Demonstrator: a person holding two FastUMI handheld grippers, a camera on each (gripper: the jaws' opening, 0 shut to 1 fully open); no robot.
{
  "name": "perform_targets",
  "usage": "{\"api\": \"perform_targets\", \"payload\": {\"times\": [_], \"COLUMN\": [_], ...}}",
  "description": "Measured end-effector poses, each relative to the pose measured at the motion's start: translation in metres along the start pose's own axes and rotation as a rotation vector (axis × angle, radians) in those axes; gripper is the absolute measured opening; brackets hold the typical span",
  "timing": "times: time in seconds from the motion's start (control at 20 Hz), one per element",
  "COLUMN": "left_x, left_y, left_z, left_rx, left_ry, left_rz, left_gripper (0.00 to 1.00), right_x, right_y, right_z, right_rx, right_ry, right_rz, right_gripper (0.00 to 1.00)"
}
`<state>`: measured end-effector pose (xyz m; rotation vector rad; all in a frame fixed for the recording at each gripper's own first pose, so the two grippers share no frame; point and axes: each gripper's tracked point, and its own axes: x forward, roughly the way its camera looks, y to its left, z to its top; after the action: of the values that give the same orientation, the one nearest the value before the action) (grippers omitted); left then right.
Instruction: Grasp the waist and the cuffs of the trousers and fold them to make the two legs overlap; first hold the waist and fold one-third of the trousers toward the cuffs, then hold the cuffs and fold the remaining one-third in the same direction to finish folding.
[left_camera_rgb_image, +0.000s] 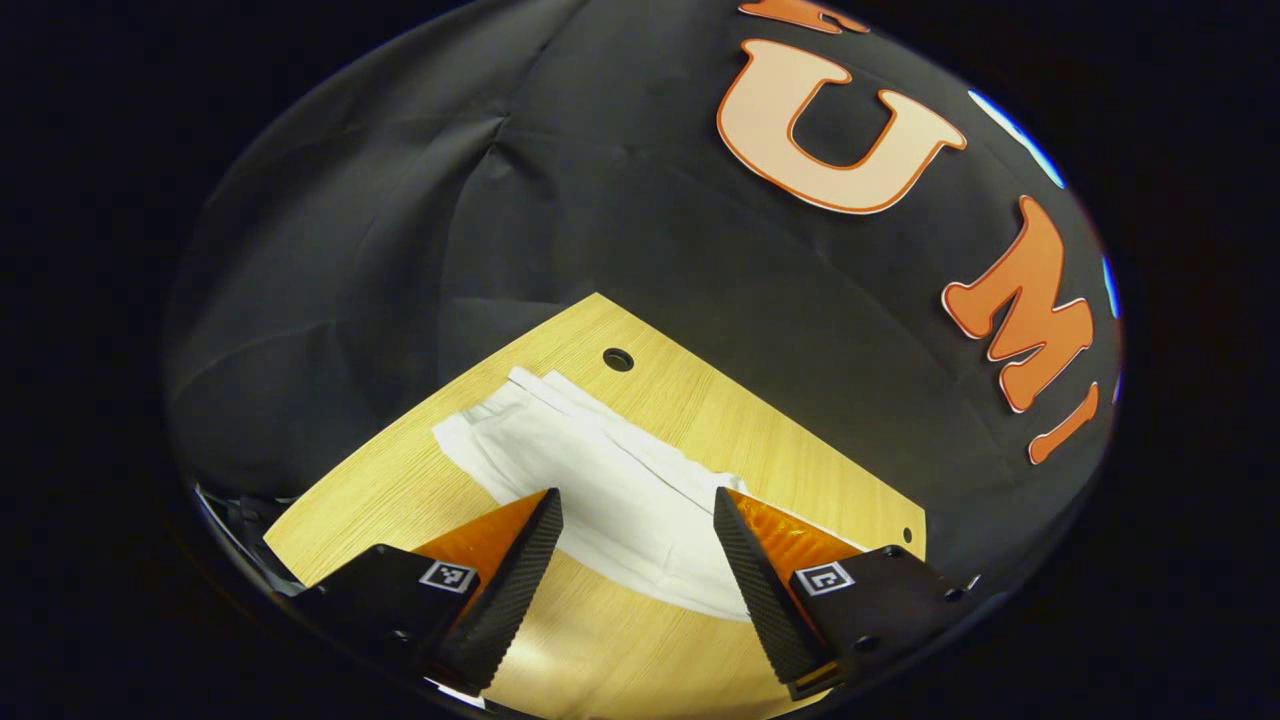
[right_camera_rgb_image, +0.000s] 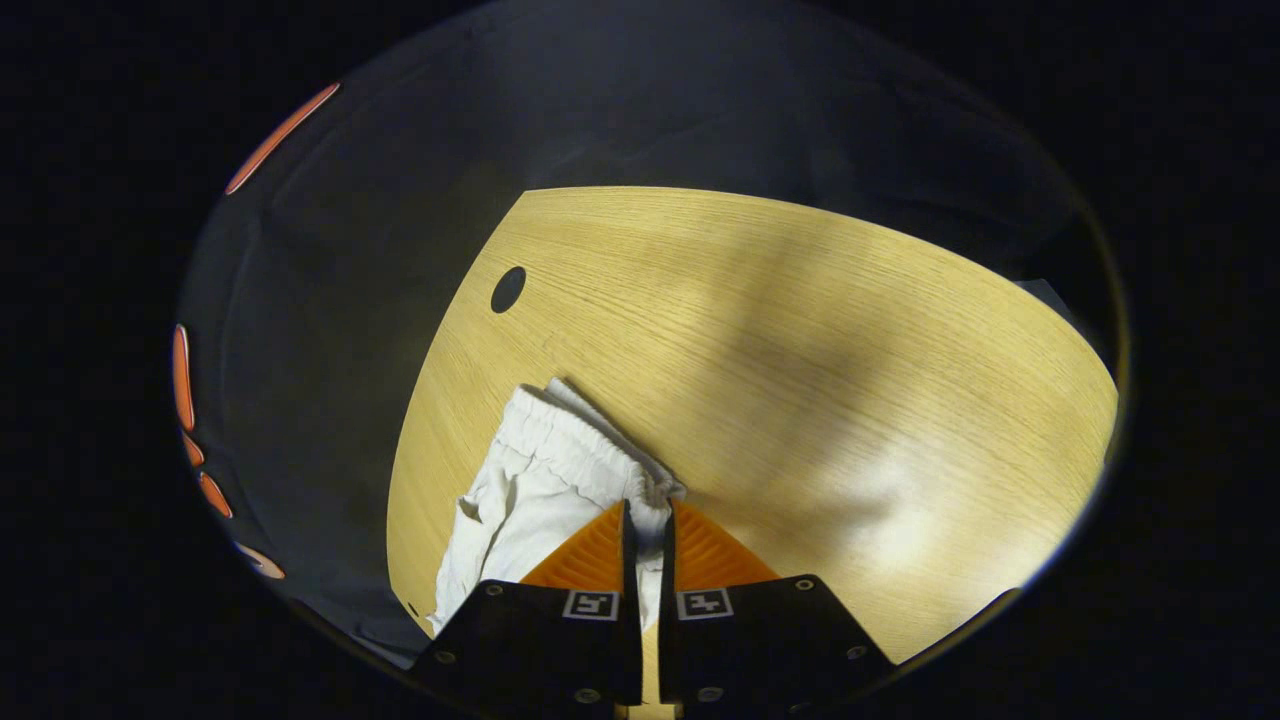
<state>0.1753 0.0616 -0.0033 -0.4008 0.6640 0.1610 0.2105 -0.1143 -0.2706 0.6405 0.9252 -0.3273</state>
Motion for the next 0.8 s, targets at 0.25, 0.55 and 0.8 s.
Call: {"api": "perform_targets", "payload": {"times": [0.25, 0.55, 0.8], "left_x": [0.014, 0.019, 0.019], "left_y": [0.010, 0.034, 0.061], "left_z": [0.006, 0.022, 0.032], "left_rx": [-0.021, -0.035, -0.056], "left_ry": [0.009, 0.008, 0.020], "left_rz": [-0.024, -0.065, -0.076], "left_gripper": [1.00, 1.00, 1.00], "right_x": [-0.034, -0.090, -0.125], "right_y": [0.038, 0.115, 0.176], "right_z": [0.002, -0.013, -0.042], "right_rx": [-0.089, -0.264, -0.407], "right_ry": [-0.071, -0.128, -0.146], "right_rz": [0.033, 0.142, 0.193], "right_gripper": [0.07, 0.07, 0.07]}}
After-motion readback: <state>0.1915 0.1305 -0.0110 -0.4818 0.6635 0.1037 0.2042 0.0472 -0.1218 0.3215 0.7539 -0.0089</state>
